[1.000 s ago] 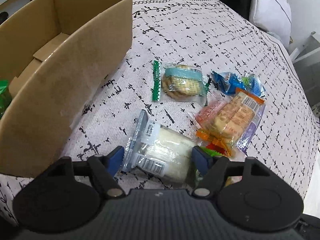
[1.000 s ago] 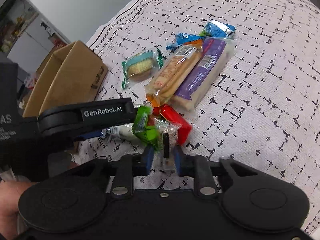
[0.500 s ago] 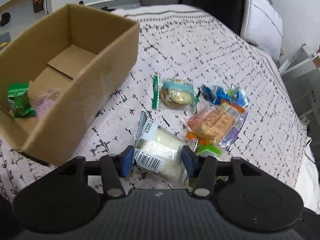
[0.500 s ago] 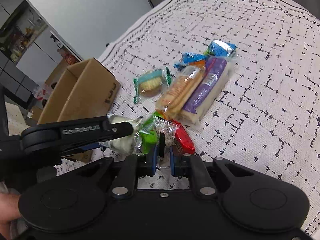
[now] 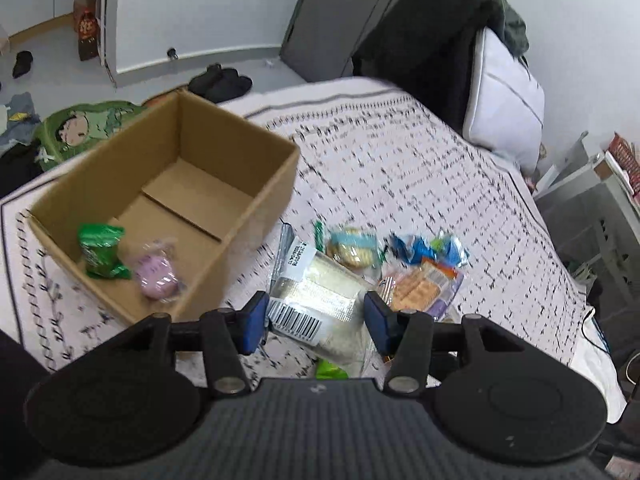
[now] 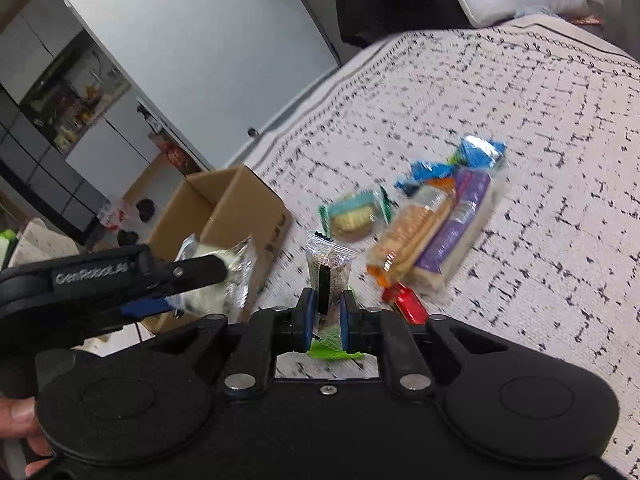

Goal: Organize snacks
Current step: 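Carry both packets into the cardboard box and open both grippers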

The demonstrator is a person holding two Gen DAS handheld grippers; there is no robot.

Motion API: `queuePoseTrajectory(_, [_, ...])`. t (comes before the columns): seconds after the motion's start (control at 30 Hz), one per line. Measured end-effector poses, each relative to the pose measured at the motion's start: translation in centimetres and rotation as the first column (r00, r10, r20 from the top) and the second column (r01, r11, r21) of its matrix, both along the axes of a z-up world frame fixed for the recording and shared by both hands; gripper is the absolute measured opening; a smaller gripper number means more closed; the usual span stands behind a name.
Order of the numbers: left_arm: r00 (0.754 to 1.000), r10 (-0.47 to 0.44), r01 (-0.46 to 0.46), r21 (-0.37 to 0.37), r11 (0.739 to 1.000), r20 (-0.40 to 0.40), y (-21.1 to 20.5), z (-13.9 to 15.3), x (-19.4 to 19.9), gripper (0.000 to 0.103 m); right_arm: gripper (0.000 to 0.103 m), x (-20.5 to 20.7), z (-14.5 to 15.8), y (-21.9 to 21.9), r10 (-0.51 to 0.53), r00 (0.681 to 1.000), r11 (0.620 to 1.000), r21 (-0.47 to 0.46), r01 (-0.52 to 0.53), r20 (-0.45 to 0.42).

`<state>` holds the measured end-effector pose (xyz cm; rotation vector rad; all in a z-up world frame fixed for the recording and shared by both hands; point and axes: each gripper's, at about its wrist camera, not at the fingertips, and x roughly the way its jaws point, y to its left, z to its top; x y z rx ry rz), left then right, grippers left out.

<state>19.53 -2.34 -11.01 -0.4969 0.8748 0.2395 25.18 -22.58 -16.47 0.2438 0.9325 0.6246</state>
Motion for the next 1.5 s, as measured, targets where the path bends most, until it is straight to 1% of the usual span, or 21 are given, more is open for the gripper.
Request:
queuePoseTrajectory(0.1, [1.0, 0.019, -0.019, -0.002, 1.0, 0.016, 0.9, 0.8, -0.6, 0.051, 0.013, -0.3, 0.4, 0.5, 0.005, 1.0, 1.0, 0.007, -0.005, 0.018])
queuePoseTrajectory(0.27, [0.999, 0.041, -0.041, 0.0, 0.999, 0.034, 2.2, 1.7, -1.5, 0.051, 0.013, -0.4, 0.3, 1.8, -0.015, 1.0, 0.999, 0.042, 0.014, 0.012])
queuePoseTrajectory(0.37, [0.998, 0.049, -0.05, 0.006, 0.999, 0.046, 3.2, 2.5, -2.2, 0.051, 0.013, -0.4, 0.4, 2.9, -0.009, 1.0, 0.998, 0.061, 0.008, 0.02])
queuePoseTrajectory(0.5, [0.996, 0.069, -0.071, 0.017, 0.997, 0.059, 5.1, 3.2, -3.2, 0.051, 0.013, -0.8, 1.1, 4.1, 0.012, 0.999, 0.997, 0.073, -0.015, 0.052])
queuePoseTrajectory(0.67, [0.994, 0.096, -0.099, 0.037, 0.994, 0.06, 7.7, 3.8, -3.9, 0.051, 0.013, -1.2, 2.0, 5.0, 0.001, 0.996, 0.995, 0.104, -0.01, 0.088])
queuePoseTrajectory(0.83, [0.992, 0.101, -0.104, 0.042, 0.994, 0.07, 9.7, 4.1, -4.2, 0.051, 0.013, -1.4, 2.3, 6.4, 0.009, 0.994, 0.991, 0.131, -0.023, 0.11])
queuePoseTrajectory(1.03, [0.992, 0.094, -0.097, 0.038, 0.995, 0.079, 11.4, 4.0, -4.1, 0.051, 0.013, -2.0, 3.2, 8.7, 0.052, 0.987, 0.984, 0.16, -0.077, 0.154])
queuePoseTrajectory(1.13, [0.994, 0.079, -0.081, 0.024, 0.996, 0.082, 12.3, 3.5, -4.0, 0.051, 0.013, -2.2, 3.4, 9.8, 0.07, 0.983, 0.981, 0.169, -0.099, 0.169])
queuePoseTrajectory(1.3, [0.994, 0.073, -0.074, 0.007, 0.997, 0.076, 13.6, 2.7, -3.3, 0.051, 0.013, -1.9, 3.2, 11.1, 0.067, 0.984, 0.978, 0.184, -0.097, 0.163])
queuePoseTrajectory(1.5, [0.996, 0.062, -0.061, -0.018, 0.998, 0.061, 14.7, 1.7, -2.1, 0.051, 0.013, -1.5, 2.8, 11.8, 0.064, 0.987, 0.982, 0.169, -0.088, 0.147])
